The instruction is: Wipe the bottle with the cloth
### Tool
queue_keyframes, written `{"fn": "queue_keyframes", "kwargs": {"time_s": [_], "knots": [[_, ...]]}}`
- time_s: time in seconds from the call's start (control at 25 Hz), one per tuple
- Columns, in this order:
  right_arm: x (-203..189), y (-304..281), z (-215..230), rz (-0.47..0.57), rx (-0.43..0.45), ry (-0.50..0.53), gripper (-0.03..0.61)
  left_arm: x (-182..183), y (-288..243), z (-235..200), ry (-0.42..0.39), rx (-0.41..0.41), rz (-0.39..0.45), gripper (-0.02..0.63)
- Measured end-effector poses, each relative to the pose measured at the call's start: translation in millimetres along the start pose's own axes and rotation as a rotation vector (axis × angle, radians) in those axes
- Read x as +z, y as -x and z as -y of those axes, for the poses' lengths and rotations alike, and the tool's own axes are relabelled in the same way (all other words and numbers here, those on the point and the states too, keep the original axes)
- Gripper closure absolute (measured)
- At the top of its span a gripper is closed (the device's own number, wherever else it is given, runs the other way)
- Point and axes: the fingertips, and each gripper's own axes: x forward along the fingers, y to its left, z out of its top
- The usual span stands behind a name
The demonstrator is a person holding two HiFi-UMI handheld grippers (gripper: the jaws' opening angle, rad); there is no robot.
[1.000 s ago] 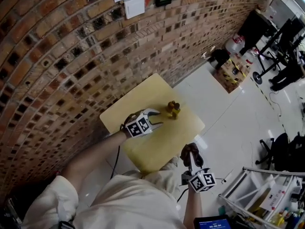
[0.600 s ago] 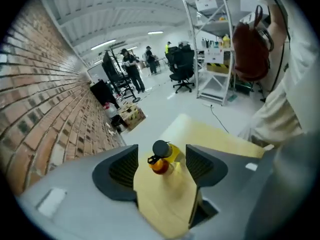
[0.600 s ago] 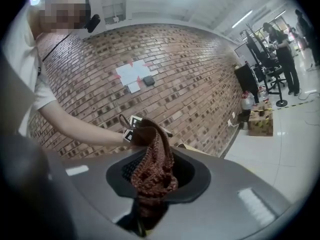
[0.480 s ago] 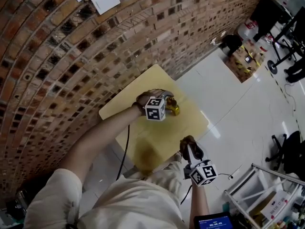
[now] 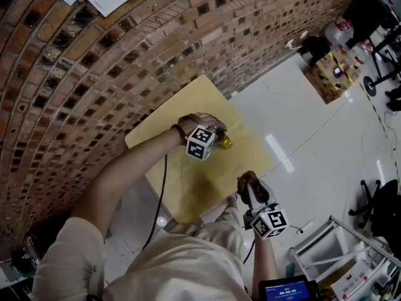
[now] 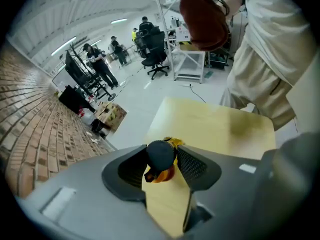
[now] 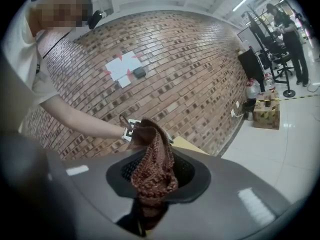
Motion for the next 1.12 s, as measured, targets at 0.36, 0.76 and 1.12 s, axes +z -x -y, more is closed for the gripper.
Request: {"fn": "queue_keyframes", "kwargs": {"time_s": [0.36, 0.76, 1.12], "knots": [[8.4, -19.0, 17.9, -0.062, 0.073, 0.03, 0.494, -2.6, 2.9, 5.4, 0.167, 0.028, -0.094, 0.423], [-27.7, -78.6, 43.1, -0.154, 0.113, -0.021, 0.494, 1.9, 11.9, 56.3, 0.397, 0.099, -0.238, 0.43], [-70.7, -120.0, -1.5, -0.275, 0.263, -0.036, 0.494, 17.3, 18.4, 97.6, 0.602, 0.084, -0.239, 0.431]]}}
